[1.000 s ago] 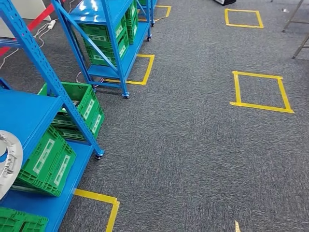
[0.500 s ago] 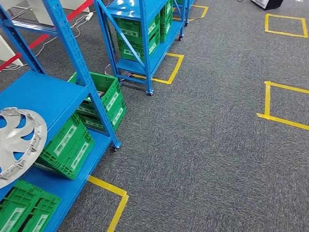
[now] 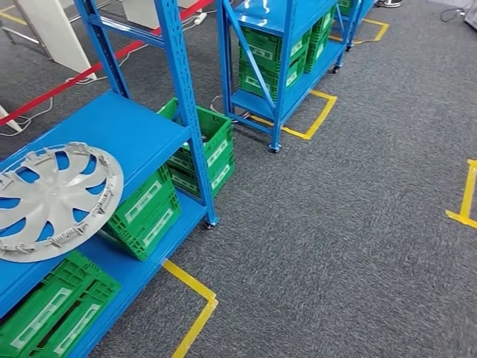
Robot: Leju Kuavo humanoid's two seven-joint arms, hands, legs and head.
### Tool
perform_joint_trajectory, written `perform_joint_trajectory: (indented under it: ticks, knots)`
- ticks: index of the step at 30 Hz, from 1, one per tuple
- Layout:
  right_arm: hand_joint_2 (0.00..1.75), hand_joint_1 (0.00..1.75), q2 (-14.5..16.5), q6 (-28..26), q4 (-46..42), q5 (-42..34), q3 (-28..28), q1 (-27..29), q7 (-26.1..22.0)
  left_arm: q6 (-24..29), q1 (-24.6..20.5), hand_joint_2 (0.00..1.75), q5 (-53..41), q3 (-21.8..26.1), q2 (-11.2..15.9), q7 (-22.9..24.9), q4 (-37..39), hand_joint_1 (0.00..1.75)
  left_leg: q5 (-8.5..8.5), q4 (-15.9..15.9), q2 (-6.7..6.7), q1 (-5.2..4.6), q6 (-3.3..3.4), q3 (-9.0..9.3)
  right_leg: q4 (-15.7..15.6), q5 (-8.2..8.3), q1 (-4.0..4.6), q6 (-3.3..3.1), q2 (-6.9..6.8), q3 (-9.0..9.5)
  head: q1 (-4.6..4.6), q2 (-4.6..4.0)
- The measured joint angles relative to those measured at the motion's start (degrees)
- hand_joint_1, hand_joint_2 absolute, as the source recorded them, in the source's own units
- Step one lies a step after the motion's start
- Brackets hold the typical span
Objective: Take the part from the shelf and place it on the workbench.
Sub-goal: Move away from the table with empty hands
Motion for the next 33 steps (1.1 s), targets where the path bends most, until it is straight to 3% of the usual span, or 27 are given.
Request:
perform_joint_trajectory:
  ticks: [1, 3, 4, 5, 7, 9, 10, 12, 14, 16, 18, 19, 21, 22, 23, 25, 26, 28, 29, 31, 32, 33]
  knots:
    - [0.00, 0.00, 0.1, 0.0, 0.1, 0.2, 0.1, -0.1, 0.1, 0.0, -0.1, 0.00, 0.0, 0.0, 0.0, 0.0, 0.0, 0.00, 0.00, 0.1, -0.69, 0.07, -0.31, -0.32, -0.8, -0.31, -0.02, -0.26, 0.67, 0.50, 0.02, 0.00]
    - [0.00, 0.00, 0.2, 0.0, 0.4, 0.6, 0.2, -0.2, 0.2, 0.0, 0.0, 0.00, 0.0, 0.0, 0.1, 0.0, 0.1, 0.00, 0.05, 0.2, -1.98, 0.27, -0.93, -0.82, -1.1, -0.47, 0.06, -1.04, -0.42, 0.95, 0.05, 0.00]
    - [0.00, 0.00, 0.3, 0.0, 0.5, 0.7, 0.3, -0.2, 0.2, 0.0, 0.1, 0.00, 0.0, -0.1, 0.0, -0.1, 0.1, 0.00, -0.28, 0.7, -1.46, 0.26, -1.25, -1.04, -1.2, -0.48, 0.03, -1.40, -1.15, 1.10, -0.02, 0.00]
    - [0.00, 0.00, 0.3, 0.0, 0.6, 0.7, 0.3, -0.2, 0.1, 0.0, 0.1, 0.00, 0.0, -0.1, 0.1, -0.1, 0.2, 0.00, -1.11, 2.0, -0.16, 0.21, -1.58, -1.62, -1.4, -0.49, -0.02, -1.77, -1.95, 1.29, -0.20, 0.00]
    - [0.00, 0.00, 0.4, 0.0, 0.8, 0.7, 0.3, -0.2, 0.1, 0.0, -0.1, 0.00, 0.0, -0.1, 0.1, -0.1, 0.2, 0.00, -4.18, 8.0, 3.52, 0.19, -2.17, -4.53, -1.6, -0.71, 0.10, -2.36, -3.67, 1.63, -0.52, 0.00]
    - [0.00, 0.00, 0.5, 0.0, 1.0, 0.8, 0.4, -0.1, 0.2, 0.0, -0.3, 0.00, 0.0, -0.1, 0.0, -0.1, 0.2, 0.00, -6.55, 14.9, 5.02, 0.38, -2.47, -8.16, -1.6, -1.07, 0.34, -2.66, -5.46, 1.88, -0.59, 0.00]
    - [0.00, 0.00, 0.5, 0.0, 1.2, 1.0, 0.4, -0.1, 0.2, 0.0, -0.3, 0.00, 0.0, -0.2, -0.1, -0.1, 0.2, 0.00, -6.33, 16.2, 5.19, 0.45, -2.47, -9.00, -1.5, -1.29, 0.45, -2.72, -6.29, 2.07, -0.61, 0.00]
    - [0.00, 0.00, 0.7, 0.0, 1.6, 1.6, 0.4, -0.1, 0.2, 0.0, -0.2, 0.00, 0.0, -0.3, -0.1, -0.1, 0.2, 0.00, -2.76, 12.4, 5.67, 0.36, -1.99, -7.51, -1.6, -1.81, 0.71, -2.71, -7.79, 2.74, -0.61, 0.00]
    - [0.00, 0.00, 1.0, 0.0, 1.8, 2.2, 0.4, -0.1, 0.3, 0.0, -0.2, 0.00, -0.1, -0.4, 0.0, -0.1, 0.3, 0.00, 0.66, 5.1, 8.67, -0.43, -0.75, -4.09, -1.6, -2.45, 0.99, -2.50, -9.26, 3.28, -0.54, 0.00]
    - [0.00, 0.00, 1.3, 0.0, 2.1, 2.6, 0.3, -0.1, 0.2, 0.0, -0.4, 0.00, -0.3, -0.4, 0.2, 0.0, 0.3, 0.00, 1.00, 1.5, 11.27, -1.36, 0.35, -2.36, -1.8, -2.95, 1.12, -2.13, -10.74, 3.49, -0.58, 0.00]
    - [0.00, 0.00, 1.5, 0.0, 2.3, 3.0, 0.2, -0.1, 0.2, 0.0, -0.4, 0.00, -0.5, -0.4, 0.3, 0.0, 0.3, 0.00, 0.77, 0.7, 10.40, -1.58, 0.90, -2.19, -2.2, -3.18, 1.14, -1.68, -12.33, 4.20, -0.73, 0.00]
    - [0.00, 0.00, 1.6, 0.0, 2.4, 3.2, 0.1, -0.1, 0.2, 0.0, -0.3, 0.00, -0.5, -0.5, 0.3, 0.0, 0.4, 0.00, 1.03, 0.1, 9.58, -1.41, 1.08, -1.96, -2.2, -3.42, 1.13, -1.43, -12.01, 4.56, -0.70, 0.00]
    - [0.00, 0.00, 1.7, 0.0, 2.5, 3.7, -0.1, 0.0, 0.3, 0.0, -0.2, 0.00, -0.6, -0.6, 0.2, 0.2, 0.4, 0.00, 1.67, -1.0, 7.98, -0.87, 1.42, -1.28, 0.3, -5.07, 1.02, -0.95, -8.61, 3.69, -0.52, 0.00]
    - [0.00, 0.00, 1.7, 0.0, 2.7, 3.9, -0.2, 0.1, 0.3, 0.0, -0.3, 0.00, -0.7, -0.6, 0.1, 0.2, 0.4, 0.00, 1.82, -1.3, 7.22, -0.65, 1.50, -1.05, 3.5, -6.54, 0.88, -0.76, -6.33, 1.94, -0.40, 0.00]
    - [0.00, 0.00, 1.7, 0.0, 2.8, 4.1, -0.3, 0.2, 0.5, 0.0, -0.4, 0.00, -0.8, -0.6, 0.0, 0.2, 0.4, 0.00, 1.81, -1.4, 6.43, -0.53, 1.61, -0.97, 7.4, -8.07, 0.75, -0.57, -4.96, -0.27, -0.33, 0.00]
    - [0.00, 0.00, 1.7, 0.0, 3.1, 4.4, -0.3, 0.5, 0.7, 0.0, -0.6, 0.00, -1.0, -0.6, -0.2, 0.3, 0.5, 0.00, 1.56, -1.3, 4.70, -0.40, 1.61, -0.74, 13.5, -9.17, 0.51, -0.14, -4.30, -4.33, -0.29, 0.00]
    - [0.00, 0.00, 1.7, 0.0, 3.2, 4.5, -0.4, 0.6, 0.7, 0.0, -0.6, 0.00, -1.1, -0.7, -0.3, 0.3, 0.5, 0.00, 1.37, -1.3, 3.85, -0.32, 1.47, -0.50, 13.8, -8.07, 0.39, 0.06, -4.27, -5.14, -0.30, 0.00]
    - [0.00, 0.00, 1.7, 0.0, 3.4, 4.9, -0.7, 0.8, 0.8, 0.0, -0.6, 0.00, -1.1, -0.8, -0.5, 0.3, 0.5, 0.00, 0.73, -1.0, 2.18, -0.01, 0.93, 0.17, 8.3, -3.07, -0.01, 0.51, -3.59, -3.69, -0.30, 0.00]
    - [0.00, 0.00, 1.8, 0.0, 3.5, 5.2, -1.0, 1.0, 0.9, 0.0, -0.6, 0.00, -1.1, -0.8, -0.5, 0.3, 0.6, 0.00, 0.31, -0.6, 1.38, 0.07, 0.53, 0.34, 4.8, -1.10, -0.23, 0.76, -2.30, -2.36, -0.21, 0.00]
    - [0.00, 0.00, 1.9, 0.0, 3.7, 5.7, -1.4, 1.3, 1.1, 0.0, -0.8, 0.00, -1.1, -0.8, -0.6, 0.3, 0.6, 0.00, -0.25, 0.3, -0.07, 0.18, -0.18, 0.00, 0.3, 0.11, -0.58, 0.73, -0.13, -0.31, -0.05, 0.00]
    - [0.00, 0.00, 2.0, 0.0, 3.7, 5.8, -1.6, 1.4, 1.2, 0.0, -0.8, 0.00, -1.0, -0.9, -0.6, 0.2, 0.7, 0.00, -0.28, 0.6, -0.76, 0.21, -0.49, -0.36, -0.1, -0.37, -0.56, 0.51, 0.27, 0.04, 0.03, 0.00]
    - [0.00, 0.00, 2.0, 0.0, 3.8, 5.8, -1.7, 1.5, 1.2, 0.0, -0.7, 0.00, -1.0, -0.9, -0.6, 0.2, 0.7, 0.00, -0.27, 0.7, -1.40, 0.30, -0.72, -0.68, -0.3, -0.56, -0.57, 0.17, -0.25, 0.29, 0.03, 0.00]
